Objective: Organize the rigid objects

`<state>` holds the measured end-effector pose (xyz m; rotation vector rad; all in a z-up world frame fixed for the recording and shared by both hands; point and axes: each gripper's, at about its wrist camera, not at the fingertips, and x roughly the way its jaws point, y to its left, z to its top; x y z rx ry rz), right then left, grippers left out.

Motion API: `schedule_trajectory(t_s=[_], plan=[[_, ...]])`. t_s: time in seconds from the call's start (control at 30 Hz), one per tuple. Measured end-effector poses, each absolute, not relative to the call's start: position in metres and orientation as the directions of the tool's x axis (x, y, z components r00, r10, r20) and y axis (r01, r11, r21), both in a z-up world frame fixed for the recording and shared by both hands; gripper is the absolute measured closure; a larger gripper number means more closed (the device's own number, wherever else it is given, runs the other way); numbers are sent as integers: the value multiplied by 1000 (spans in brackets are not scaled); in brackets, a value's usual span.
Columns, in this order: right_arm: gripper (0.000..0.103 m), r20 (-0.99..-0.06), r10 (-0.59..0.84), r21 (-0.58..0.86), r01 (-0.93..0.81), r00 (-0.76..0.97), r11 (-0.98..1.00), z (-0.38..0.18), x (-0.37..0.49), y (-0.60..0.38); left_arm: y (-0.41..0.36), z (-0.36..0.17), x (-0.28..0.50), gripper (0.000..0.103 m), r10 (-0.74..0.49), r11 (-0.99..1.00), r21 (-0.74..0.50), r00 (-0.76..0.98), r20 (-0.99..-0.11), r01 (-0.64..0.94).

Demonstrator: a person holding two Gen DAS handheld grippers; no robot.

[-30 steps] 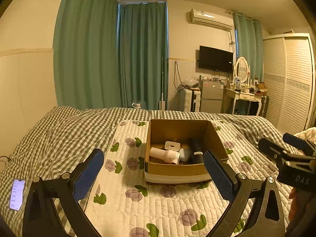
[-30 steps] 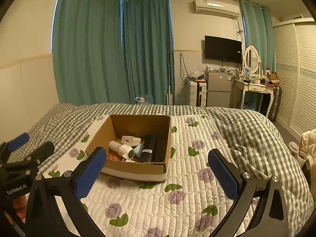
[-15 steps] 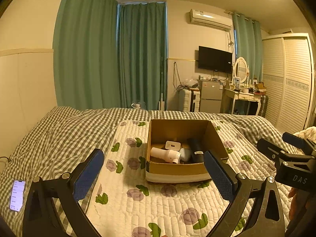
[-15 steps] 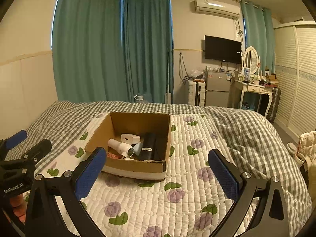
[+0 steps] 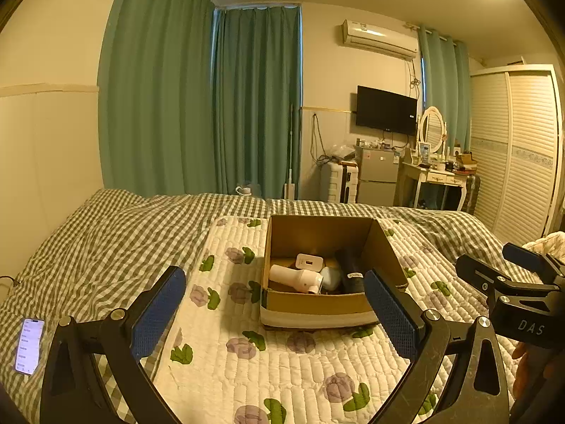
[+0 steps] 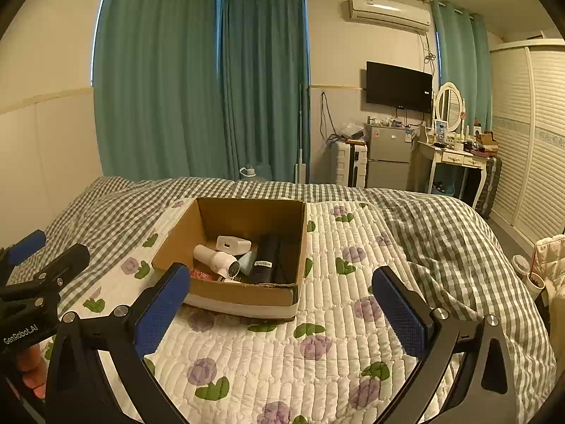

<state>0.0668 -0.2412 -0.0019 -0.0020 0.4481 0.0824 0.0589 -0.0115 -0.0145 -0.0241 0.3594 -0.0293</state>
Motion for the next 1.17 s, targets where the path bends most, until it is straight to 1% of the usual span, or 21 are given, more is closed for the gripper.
schedule_trajectory(t_s=[1.17], plan=[[0,-443,84,22,-83,893,996,-3,65,-242,-10,-15,59,0,-34,999,-28,933,-359,26]])
